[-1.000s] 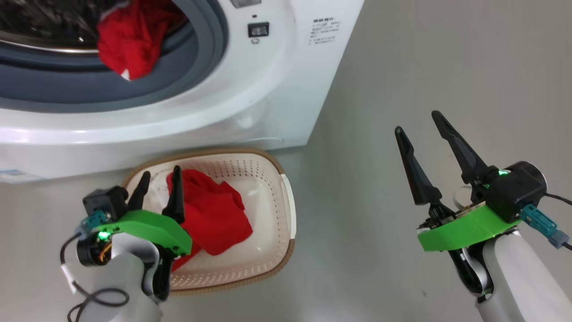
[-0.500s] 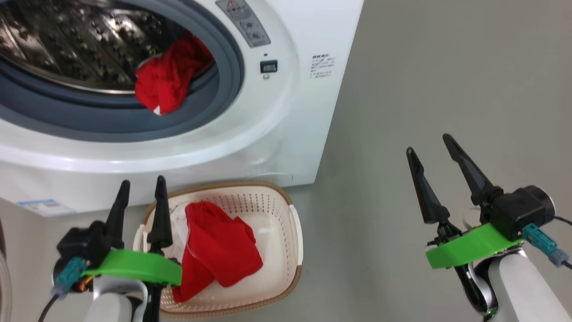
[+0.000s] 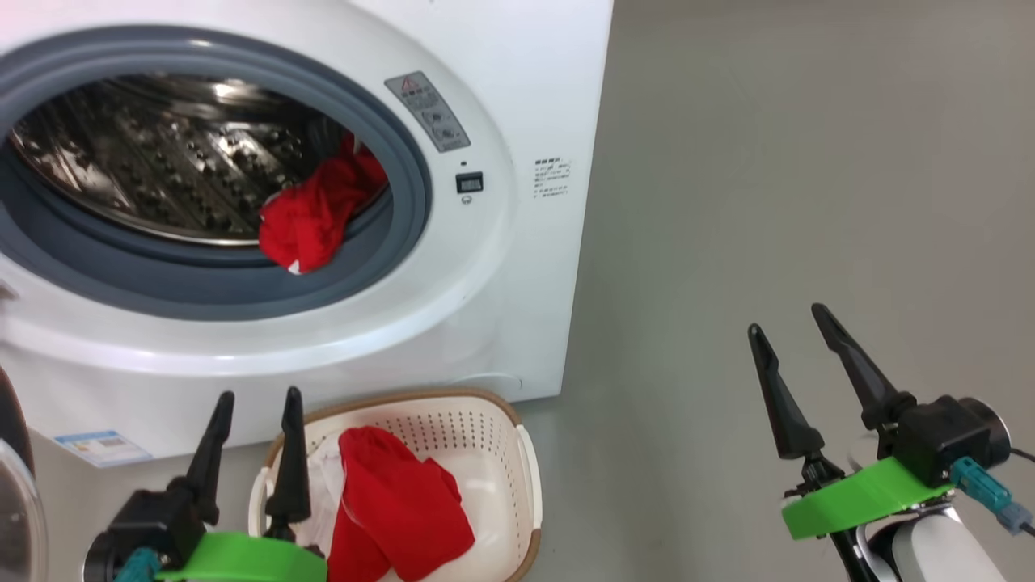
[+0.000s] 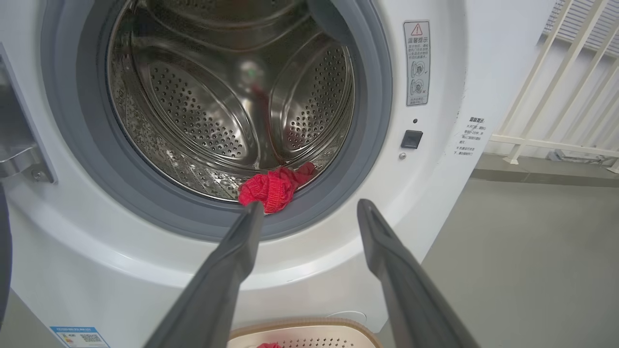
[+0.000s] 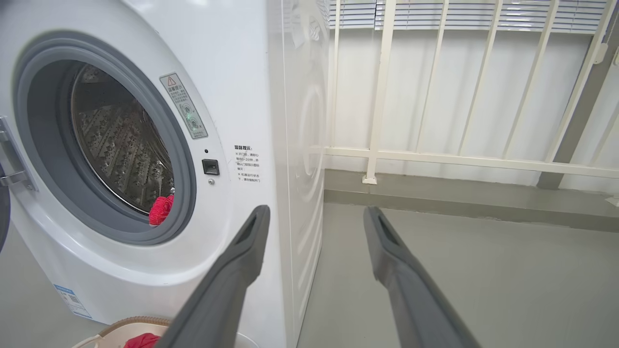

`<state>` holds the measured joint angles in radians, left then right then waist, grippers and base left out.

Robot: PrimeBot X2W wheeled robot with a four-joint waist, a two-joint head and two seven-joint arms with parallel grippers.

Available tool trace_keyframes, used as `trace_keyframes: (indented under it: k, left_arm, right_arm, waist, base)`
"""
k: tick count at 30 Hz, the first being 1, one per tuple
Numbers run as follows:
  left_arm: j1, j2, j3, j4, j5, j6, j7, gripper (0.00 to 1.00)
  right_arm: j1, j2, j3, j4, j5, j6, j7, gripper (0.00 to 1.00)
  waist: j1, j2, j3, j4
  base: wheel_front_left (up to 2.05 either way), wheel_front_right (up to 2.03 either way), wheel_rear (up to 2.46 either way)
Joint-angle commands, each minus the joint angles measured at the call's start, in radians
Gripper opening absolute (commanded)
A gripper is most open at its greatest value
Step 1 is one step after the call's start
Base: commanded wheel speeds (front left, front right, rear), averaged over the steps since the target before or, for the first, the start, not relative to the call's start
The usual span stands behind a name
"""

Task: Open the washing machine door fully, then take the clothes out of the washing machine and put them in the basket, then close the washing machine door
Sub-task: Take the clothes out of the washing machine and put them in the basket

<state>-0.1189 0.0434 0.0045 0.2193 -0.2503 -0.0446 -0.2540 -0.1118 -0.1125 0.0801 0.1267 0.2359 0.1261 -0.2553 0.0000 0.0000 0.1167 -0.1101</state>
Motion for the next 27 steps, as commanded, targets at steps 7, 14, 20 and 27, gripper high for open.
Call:
trace_keyframes:
  k: [7,14,20,27]
  left_arm:
    - [0.076,0.018,0.026,-0.043,0.008,0.012,-0.005,1.0]
    - [0.111,0.023,0.031,-0.048,-0.006,0.019,0.007,1.0]
    - [0.123,0.03,0.037,-0.06,-0.014,0.023,0.009,1.0]
    - [0.133,0.037,0.035,-0.067,-0.019,0.024,0.008,1.0]
  right_arm:
    - [0.051,-0.003,0.02,-0.026,-0.01,0.005,-0.006,1.0]
    - [0.074,-0.011,0.033,-0.032,-0.001,0.005,-0.006,1.0]
    - [0.085,-0.011,0.031,-0.034,-0.001,0.005,-0.006,1.0]
    - [0.088,-0.007,0.035,-0.033,0.0,0.005,-0.006,1.0]
  waist:
    - [0.0,0.0,-0.092,-0.006]
    - [0.0,0.0,-0.128,-0.002]
    - [0.0,0.0,-0.144,0.002]
    - [0.0,0.0,-0.155,0.004]
  base:
    - [0.0,0.0,0.0]
    - [0.0,0.0,0.0]
    - [0.0,0.0,0.0]
    - [0.0,0.0,0.0]
